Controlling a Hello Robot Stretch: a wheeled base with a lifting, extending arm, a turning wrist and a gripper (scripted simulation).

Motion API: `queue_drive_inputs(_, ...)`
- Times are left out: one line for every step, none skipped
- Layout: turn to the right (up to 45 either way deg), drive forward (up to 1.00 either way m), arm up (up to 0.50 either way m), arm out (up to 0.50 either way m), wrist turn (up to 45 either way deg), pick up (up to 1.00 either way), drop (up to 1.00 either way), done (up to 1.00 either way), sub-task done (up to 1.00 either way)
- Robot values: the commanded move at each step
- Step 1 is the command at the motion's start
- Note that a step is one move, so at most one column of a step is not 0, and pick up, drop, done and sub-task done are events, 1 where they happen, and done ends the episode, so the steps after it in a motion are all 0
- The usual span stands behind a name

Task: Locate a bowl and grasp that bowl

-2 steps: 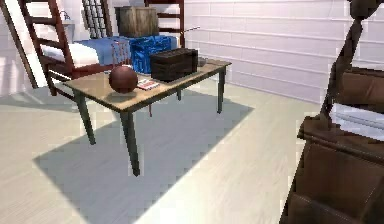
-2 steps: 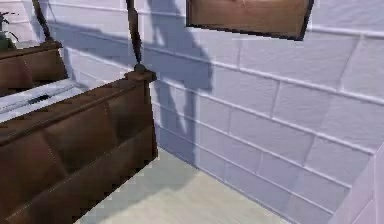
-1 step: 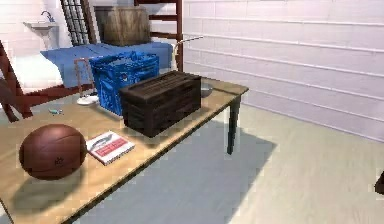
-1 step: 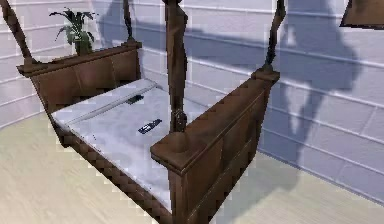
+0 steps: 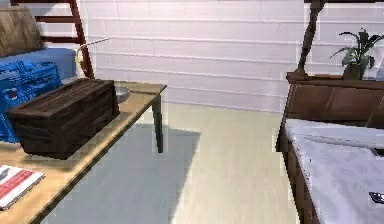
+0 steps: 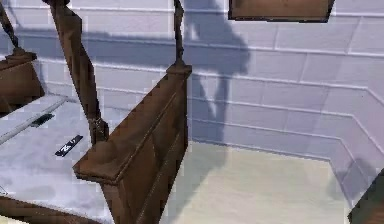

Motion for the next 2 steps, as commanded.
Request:
queue_drive_inputs(0.0,0.90,0.00,0.00,0.0,0.00,0.00,0.00,0.00)
queue_drive_inputs(-45.0,0.00,0.00,0.00,0.0,0.00,0.00,0.00,0.00)
